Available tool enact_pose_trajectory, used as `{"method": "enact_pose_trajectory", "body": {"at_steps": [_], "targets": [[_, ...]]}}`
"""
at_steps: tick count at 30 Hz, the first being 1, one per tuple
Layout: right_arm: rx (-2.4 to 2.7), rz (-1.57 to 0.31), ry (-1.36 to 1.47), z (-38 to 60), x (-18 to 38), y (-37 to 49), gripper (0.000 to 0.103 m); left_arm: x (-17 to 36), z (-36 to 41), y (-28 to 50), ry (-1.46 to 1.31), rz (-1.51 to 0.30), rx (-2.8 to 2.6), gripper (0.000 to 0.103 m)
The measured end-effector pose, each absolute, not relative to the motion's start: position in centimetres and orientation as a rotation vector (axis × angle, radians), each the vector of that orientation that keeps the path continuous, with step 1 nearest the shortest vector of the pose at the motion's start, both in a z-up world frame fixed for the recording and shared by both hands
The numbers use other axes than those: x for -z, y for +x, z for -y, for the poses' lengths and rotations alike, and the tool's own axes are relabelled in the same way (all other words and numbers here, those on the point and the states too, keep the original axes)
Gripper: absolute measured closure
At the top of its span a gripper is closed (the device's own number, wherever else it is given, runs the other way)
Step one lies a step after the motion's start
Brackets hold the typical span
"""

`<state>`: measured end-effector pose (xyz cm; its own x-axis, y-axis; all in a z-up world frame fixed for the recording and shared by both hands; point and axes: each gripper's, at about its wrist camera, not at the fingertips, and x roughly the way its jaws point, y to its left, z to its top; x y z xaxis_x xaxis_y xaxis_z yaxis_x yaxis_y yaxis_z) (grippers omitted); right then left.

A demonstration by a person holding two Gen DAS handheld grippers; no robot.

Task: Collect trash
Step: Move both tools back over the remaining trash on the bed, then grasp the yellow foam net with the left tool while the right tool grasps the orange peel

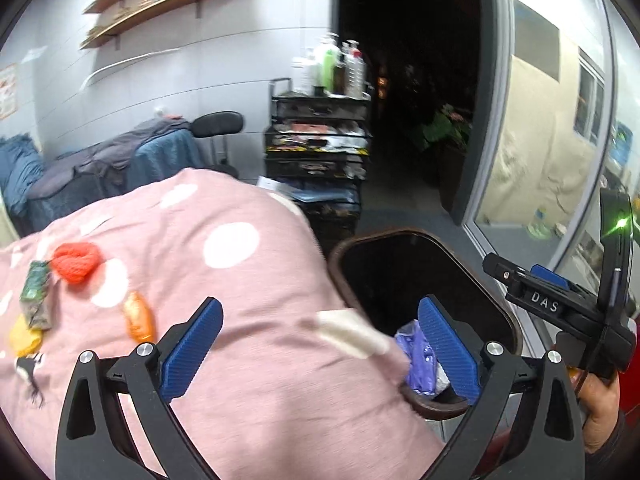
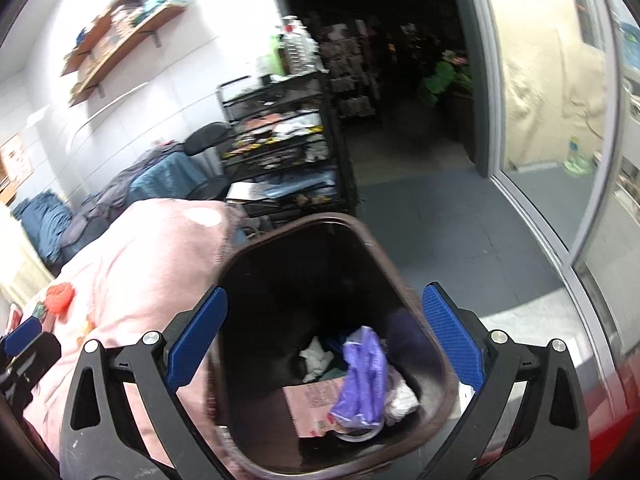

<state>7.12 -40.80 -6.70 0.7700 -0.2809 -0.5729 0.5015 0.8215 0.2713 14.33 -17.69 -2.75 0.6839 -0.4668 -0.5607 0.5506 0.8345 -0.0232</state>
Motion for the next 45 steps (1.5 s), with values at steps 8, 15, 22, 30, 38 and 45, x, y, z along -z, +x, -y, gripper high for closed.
{"method": "enact_pose_trajectory", "body": {"at_steps": [8,15,22,30,38,45], "targets": [[0.254,-0.54,0.297,34.3,4.6,10.3,0.006,2.2,11.3,14.9,0.107,-0.552,0.419,0.006],[0.055,-0.59,0.214,28.0,3.8,13.9,0.006,2.7,4.5,15.9,0.052,-0.579,0.281,0.006],[-0.114,-0.679,0.155,22.4,3.6,17.8,0.006,4.1,-2.8,17.5,-0.036,-0.631,0.145,0.006],[-0.23,-0.798,0.096,16.9,5.0,21.9,0.006,5.7,-9.9,21.1,-0.108,-0.708,0.03,0.006],[-0.254,-0.893,0.039,14.1,6.7,26.2,0.006,6.8,-13.4,26.7,-0.154,-0.802,0.032,0.011],[-0.278,-0.986,-0.005,12.4,8.4,29.8,0.011,8.2,-13.2,29.9,-0.091,-0.876,0.054,0.029]]}}
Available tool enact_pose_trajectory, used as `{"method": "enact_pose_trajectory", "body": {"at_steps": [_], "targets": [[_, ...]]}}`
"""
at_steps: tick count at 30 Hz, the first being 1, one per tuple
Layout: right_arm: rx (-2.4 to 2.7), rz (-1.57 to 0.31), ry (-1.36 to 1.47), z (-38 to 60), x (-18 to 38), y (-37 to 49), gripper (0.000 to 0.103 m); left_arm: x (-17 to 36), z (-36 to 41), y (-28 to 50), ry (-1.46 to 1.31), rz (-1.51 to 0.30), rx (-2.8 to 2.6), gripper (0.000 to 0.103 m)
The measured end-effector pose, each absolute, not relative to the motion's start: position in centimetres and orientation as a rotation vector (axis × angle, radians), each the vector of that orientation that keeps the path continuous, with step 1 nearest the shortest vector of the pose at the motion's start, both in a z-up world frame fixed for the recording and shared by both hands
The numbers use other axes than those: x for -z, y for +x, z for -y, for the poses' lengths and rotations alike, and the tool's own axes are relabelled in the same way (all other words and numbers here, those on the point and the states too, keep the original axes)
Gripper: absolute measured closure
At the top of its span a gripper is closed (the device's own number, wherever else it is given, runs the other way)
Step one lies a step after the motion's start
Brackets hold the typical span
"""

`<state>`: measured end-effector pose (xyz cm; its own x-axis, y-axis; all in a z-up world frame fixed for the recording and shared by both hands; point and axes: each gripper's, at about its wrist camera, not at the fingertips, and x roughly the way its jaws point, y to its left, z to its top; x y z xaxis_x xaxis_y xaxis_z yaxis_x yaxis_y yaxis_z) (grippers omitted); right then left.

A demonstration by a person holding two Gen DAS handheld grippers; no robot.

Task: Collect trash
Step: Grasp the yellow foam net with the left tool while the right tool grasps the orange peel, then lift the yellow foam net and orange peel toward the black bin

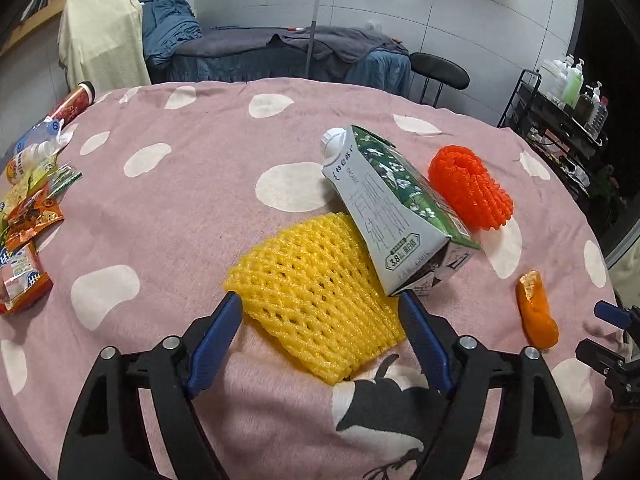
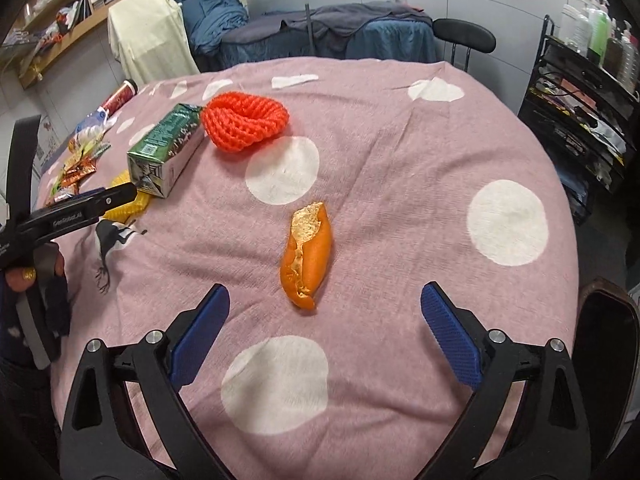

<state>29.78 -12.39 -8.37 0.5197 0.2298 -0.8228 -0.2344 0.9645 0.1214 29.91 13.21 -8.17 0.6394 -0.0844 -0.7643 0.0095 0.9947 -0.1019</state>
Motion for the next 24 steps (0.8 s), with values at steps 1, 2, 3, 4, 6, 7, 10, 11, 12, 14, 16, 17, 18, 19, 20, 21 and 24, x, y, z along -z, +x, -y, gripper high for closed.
{"method": "enact_pose_trajectory", "body": {"at_steps": [1,2,3,4,6,7,10,11,12,14,16,17,18,19,20,21,24], "targets": [[-0.279,-1.001,-0.009,12.2,8.7,30.3,0.013,8.2,-13.2,30.0,-0.094,-0.879,0.06,0.035],[-0.28,-1.013,-0.01,12.1,9.0,30.7,0.014,8.2,-13.1,30.0,-0.097,-0.881,0.068,0.039],[-0.283,-1.03,-0.012,11.9,9.3,31.2,0.015,8.2,-13.0,29.9,-0.099,-0.88,0.075,0.046],[-0.291,-1.063,-0.016,11.6,9.8,32.0,0.018,8.2,-13.0,29.8,-0.104,-0.877,0.088,0.055],[-0.305,-1.105,-0.024,11.0,10.5,33.2,0.021,8.1,-13.1,29.8,-0.119,-0.876,0.108,0.071],[-0.308,-1.117,-0.028,10.8,10.7,33.6,0.023,8.1,-13.0,29.8,-0.129,-0.875,0.116,0.078],[-0.321,-1.175,-0.067,9.6,11.9,35.2,0.031,7.9,-12.5,29.5,-0.136,-0.859,0.131,0.083],[-0.321,-1.186,-0.075,9.3,12.1,35.5,0.041,7.7,-12.2,29.1,-0.133,-0.848,0.139,0.083],[-0.32,-1.193,-0.087,9.1,12.3,35.6,0.046,7.6,-12.0,28.8,-0.129,-0.839,0.145,0.084],[-0.317,-1.186,-0.113,8.7,12.5,35.6,0.069,7.3,-11.6,28.2,-0.123,-0.824,0.151,0.084],[-0.32,-1.174,-0.11,8.8,12.3,35.4,0.075,7.0,-11.3,27.4,-0.125,-0.806,0.153,0.084],[-0.323,-1.169,-0.09,9.1,12.2,35.3,0.078,6.8,-11.2,27.1,-0.126,-0.796,0.151,0.084],[-0.323,-1.162,-0.063,9.6,12.1,35.2,0.079,6.5,-11.2,26.5,-0.131,-0.782,0.149,0.084],[-0.32,-1.156,-0.049,9.9,11.9,35.1,0.08,6.3,-11.3,26.1,-0.14,-0.77,0.145,0.084],[-0.318,-1.143,-0.026,10.4,11.6,34.9,0.08,6.1,-11.3,25.6,-0.149,-0.758,0.143,0.084],[-0.318,-1.133,-0.009,10.8,11.3,34.7,0.08,5.9,-11.4,25.0,-0.155,-0.745,0.14,0.084],[-0.31,-1.094,0.048,12.1,10.1,33.5,0.08,5.2,-11.4,23.7,-0.174,-0.71,0.124,0.084]]}}
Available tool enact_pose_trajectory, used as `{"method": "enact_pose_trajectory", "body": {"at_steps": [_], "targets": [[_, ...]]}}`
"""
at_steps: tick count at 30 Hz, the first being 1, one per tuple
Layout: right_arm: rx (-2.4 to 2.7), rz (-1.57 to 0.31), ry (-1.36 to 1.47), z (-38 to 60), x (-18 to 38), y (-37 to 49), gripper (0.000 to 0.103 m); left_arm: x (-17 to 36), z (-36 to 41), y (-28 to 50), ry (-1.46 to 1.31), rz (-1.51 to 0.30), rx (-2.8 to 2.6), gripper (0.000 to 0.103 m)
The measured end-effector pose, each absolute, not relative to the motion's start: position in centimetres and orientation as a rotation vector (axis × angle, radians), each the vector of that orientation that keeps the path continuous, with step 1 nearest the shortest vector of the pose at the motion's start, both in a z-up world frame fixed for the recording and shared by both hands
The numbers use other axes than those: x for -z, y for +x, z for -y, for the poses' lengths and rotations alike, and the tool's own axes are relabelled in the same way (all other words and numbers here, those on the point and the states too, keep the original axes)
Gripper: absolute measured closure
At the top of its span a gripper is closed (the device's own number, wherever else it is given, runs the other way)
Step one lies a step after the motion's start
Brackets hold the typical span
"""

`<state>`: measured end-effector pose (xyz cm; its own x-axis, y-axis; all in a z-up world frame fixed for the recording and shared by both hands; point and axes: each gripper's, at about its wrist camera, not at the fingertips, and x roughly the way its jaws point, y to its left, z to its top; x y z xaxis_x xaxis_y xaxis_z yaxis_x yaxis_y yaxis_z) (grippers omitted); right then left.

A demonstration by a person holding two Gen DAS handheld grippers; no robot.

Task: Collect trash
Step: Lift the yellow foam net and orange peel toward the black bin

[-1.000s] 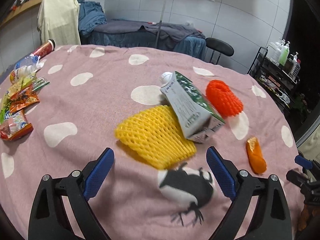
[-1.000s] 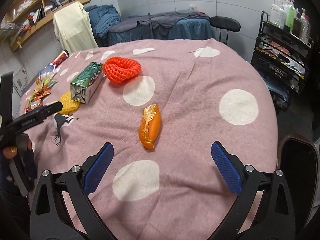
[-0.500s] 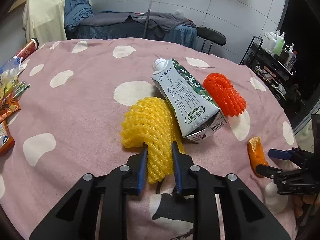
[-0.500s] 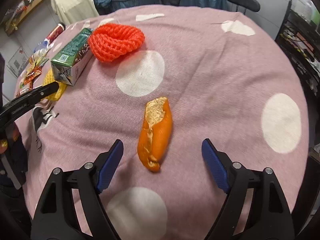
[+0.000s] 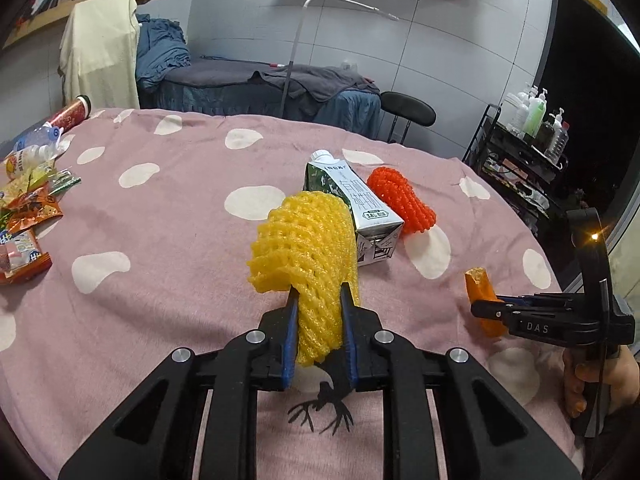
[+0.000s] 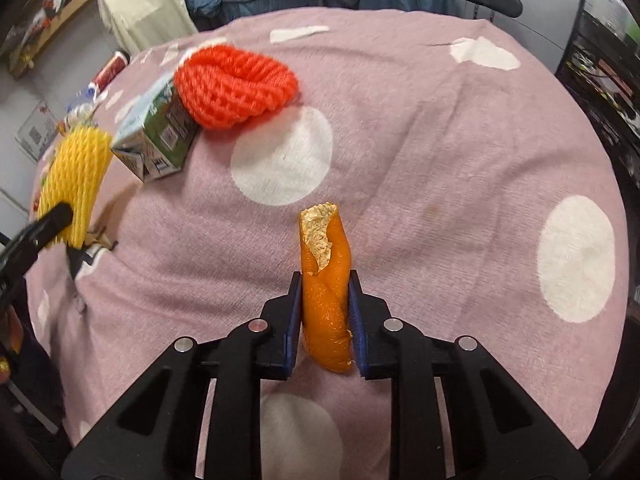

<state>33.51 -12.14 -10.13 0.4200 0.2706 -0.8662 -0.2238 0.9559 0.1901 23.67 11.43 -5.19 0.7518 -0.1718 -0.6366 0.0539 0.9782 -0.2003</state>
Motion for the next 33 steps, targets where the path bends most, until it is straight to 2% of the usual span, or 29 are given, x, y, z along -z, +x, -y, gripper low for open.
{"method": "enact_pose_trajectory", "body": {"at_steps": [14,33], "targets": [[-0.234,-0.854,0.116,15.5,4.4,26.9,0.08,3.3,-8.6,19.2,-0.176,-0.614,0.147,0.084],[-0.127,-0.732,0.234,22.5,2.9,19.3,0.08,3.0,-1.8,15.6,-0.141,-0.598,0.306,0.084]]}}
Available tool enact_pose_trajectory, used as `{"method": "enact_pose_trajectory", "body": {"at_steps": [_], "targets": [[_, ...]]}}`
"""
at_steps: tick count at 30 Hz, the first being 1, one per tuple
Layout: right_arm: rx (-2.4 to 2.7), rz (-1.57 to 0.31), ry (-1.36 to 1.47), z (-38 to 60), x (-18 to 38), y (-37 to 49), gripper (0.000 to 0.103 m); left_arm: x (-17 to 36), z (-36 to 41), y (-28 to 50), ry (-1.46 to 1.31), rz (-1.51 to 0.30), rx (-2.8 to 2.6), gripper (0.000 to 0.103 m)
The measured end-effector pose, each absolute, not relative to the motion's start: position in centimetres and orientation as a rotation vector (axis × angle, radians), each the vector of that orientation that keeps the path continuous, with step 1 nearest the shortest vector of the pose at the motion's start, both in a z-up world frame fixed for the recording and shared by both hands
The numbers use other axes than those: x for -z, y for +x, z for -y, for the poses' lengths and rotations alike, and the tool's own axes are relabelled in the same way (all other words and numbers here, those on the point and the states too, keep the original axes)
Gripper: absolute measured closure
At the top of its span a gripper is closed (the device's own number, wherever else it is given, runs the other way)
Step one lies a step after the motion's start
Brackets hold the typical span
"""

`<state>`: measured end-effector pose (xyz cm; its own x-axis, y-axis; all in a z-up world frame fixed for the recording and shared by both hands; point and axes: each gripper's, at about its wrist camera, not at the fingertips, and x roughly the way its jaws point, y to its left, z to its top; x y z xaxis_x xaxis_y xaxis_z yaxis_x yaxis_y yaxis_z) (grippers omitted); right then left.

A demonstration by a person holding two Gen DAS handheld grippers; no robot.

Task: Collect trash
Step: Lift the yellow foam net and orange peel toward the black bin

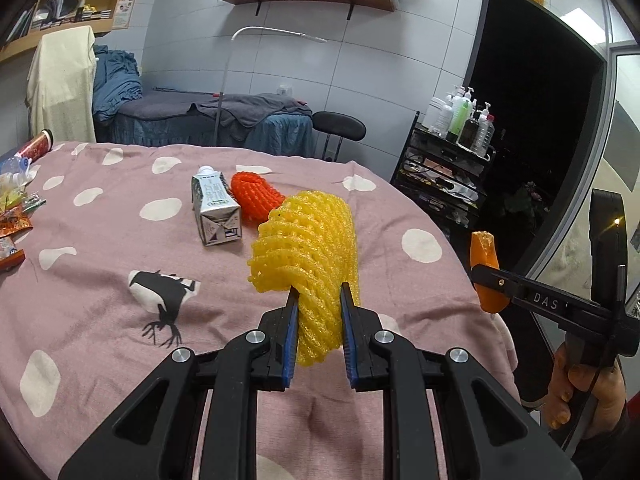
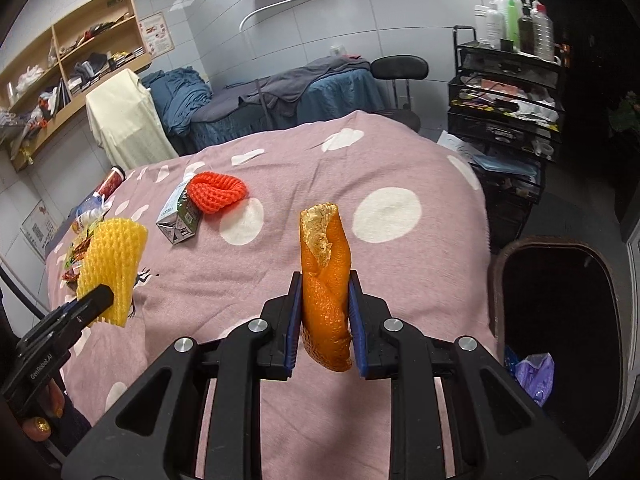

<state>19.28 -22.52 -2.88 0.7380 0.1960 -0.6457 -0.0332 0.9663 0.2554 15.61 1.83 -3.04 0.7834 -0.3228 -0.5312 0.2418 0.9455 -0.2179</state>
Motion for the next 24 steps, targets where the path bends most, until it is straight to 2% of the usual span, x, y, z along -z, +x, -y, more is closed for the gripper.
{"method": "enact_pose_trajectory", "body": {"at_steps": [24], "targets": [[0.141,-0.681,0.353,33.0,4.7,13.6,0.08,3.4,6.7,14.0,-0.075,-0.615,0.487,0.084]]}}
